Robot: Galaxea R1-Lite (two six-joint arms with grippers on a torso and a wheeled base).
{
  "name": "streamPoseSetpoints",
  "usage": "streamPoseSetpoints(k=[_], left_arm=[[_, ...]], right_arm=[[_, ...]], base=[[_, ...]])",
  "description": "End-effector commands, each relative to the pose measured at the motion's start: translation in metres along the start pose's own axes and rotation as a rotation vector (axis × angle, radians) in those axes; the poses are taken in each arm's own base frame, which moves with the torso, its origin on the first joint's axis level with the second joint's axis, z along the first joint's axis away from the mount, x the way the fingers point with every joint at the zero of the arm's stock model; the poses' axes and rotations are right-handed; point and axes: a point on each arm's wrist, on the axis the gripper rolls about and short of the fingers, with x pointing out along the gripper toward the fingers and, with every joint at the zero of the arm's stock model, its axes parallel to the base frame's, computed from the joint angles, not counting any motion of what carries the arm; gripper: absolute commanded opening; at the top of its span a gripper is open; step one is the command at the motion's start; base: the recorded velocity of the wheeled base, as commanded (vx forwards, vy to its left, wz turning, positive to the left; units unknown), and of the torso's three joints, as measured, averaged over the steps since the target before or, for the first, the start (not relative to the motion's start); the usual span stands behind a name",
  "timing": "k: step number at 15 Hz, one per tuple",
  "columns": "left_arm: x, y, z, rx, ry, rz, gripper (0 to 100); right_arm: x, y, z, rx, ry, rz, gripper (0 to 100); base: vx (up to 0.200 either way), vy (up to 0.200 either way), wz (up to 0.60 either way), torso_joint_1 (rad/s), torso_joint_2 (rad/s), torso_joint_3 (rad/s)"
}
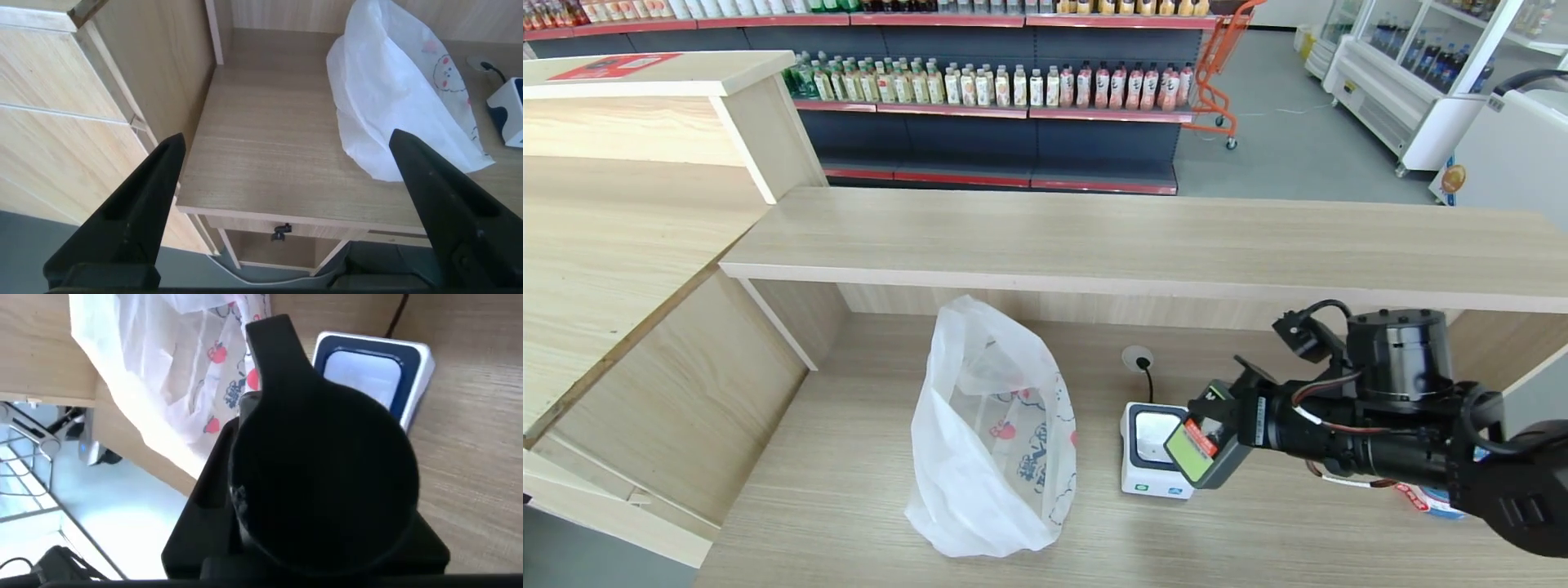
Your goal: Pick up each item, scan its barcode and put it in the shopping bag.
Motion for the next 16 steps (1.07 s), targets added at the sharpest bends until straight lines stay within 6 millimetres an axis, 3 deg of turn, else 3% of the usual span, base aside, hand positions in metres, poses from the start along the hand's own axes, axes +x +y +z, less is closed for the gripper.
streamPoseSetpoints(k=[1, 3, 7, 9, 16], left_arm=[[0.0, 0.0, 0.0, 0.0, 0.0, 0.002, 100], [0.0, 0.0, 0.0, 0.0, 0.0, 0.002, 100], [0.0, 0.0, 0.0, 0.0, 0.0, 0.002, 100], [0.0, 0.0, 0.0, 0.0, 0.0, 0.001, 100], [0.0, 0.0, 0.0, 0.0, 0.0, 0.001, 100]], right_arm=[[0.037, -0.005, -0.01, -0.02, 0.054, 0.006, 0], [0.06, -0.01, -0.017, -0.052, 0.03, 0.025, 0], [0.078, -0.019, -0.026, -0.117, 0.056, 0.013, 0], [0.089, -0.019, -0.021, -0.13, 0.027, 0.025, 0], [0.103, -0.021, -0.015, -0.183, 0.002, 0.009, 0]], base=[[0.0, 0.0, 0.0, 0.0, 0.0, 0.0], [0.0, 0.0, 0.0, 0.0, 0.0, 0.0], [0.0, 0.0, 0.0, 0.0, 0.0, 0.0], [0.0, 0.0, 0.0, 0.0, 0.0, 0.0], [0.0, 0.0, 0.0, 0.0, 0.0, 0.0]])
